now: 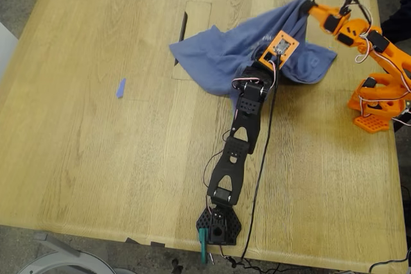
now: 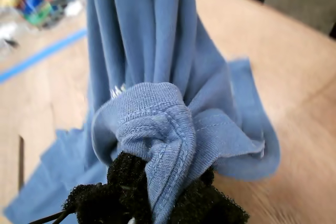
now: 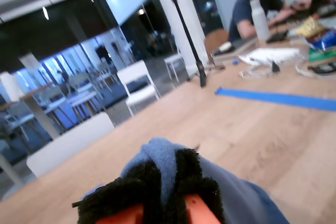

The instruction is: Fold a T-shirt

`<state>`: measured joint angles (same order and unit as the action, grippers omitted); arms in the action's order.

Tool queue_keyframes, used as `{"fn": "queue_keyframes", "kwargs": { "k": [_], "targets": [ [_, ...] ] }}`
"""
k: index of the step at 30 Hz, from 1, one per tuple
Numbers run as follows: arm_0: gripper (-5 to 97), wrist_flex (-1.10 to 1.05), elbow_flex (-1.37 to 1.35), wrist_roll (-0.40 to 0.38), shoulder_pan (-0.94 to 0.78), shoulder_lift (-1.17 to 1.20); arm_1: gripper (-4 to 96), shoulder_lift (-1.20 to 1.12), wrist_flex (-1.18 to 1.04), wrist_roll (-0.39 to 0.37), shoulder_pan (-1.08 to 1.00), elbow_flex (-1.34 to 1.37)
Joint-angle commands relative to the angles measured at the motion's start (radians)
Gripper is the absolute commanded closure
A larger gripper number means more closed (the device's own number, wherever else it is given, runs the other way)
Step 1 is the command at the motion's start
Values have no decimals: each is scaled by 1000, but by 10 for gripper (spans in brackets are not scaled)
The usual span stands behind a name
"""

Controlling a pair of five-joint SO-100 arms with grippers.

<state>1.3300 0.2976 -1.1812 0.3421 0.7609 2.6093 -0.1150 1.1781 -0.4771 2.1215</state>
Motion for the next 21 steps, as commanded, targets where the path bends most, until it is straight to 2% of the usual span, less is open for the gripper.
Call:
{"fn": "queue_keyframes", "kwargs": {
  "k": [1,12,21],
  "targets": [
    [918,-149,32,17,11,236,915,28,100,3,25,-92],
    [918,-466,32,58,3,341,915,3,391,28,91,-161],
    [918,-522,-9,60,-32,509,915,3,462,32,26,-239]
  ]
}}
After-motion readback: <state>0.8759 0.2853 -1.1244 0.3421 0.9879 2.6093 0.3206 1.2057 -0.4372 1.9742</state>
